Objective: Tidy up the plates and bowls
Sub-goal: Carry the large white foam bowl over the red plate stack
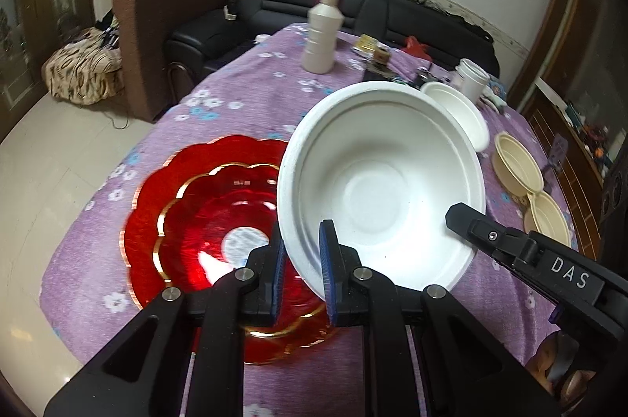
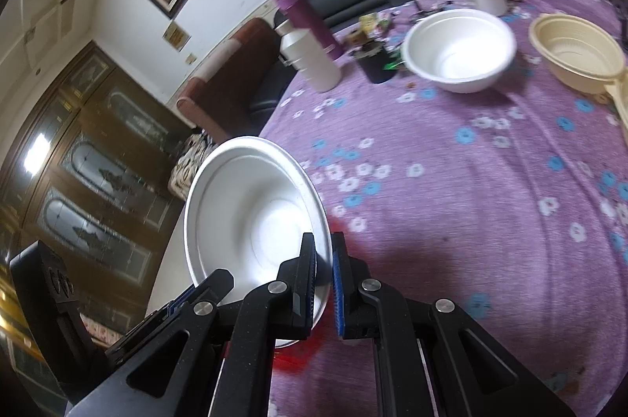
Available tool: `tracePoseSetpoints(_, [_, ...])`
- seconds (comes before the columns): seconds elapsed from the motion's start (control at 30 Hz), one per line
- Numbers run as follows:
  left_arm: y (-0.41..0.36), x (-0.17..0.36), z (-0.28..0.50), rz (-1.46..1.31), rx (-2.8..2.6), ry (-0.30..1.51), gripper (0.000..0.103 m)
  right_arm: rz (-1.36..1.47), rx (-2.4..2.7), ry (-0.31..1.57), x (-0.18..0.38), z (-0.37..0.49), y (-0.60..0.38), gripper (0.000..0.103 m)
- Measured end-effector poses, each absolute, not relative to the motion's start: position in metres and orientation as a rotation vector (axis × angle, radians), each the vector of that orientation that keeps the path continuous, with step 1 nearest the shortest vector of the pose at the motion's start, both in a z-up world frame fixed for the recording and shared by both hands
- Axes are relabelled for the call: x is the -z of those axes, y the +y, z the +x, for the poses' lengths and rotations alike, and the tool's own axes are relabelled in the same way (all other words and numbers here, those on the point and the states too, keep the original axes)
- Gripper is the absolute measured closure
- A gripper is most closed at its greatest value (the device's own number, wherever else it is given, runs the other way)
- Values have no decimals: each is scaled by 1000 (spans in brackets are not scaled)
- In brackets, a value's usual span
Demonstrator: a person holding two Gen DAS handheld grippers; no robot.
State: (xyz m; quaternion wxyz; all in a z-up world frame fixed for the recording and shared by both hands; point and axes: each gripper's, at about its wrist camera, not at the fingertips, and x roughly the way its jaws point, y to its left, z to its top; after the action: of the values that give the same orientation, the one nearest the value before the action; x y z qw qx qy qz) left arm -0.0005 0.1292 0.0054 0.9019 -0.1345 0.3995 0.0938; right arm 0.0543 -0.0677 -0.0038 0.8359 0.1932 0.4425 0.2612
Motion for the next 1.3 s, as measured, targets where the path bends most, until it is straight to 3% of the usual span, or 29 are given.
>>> tracePoseSetpoints(0.4, [179, 7, -12, -342, -275, 846, 89, 320, -625, 992, 7, 57, -4, 96])
tracePoseSetpoints(1.3, [192, 42, -13, -365, -297, 937, 88, 262, -613, 1105, 48, 61, 20, 96])
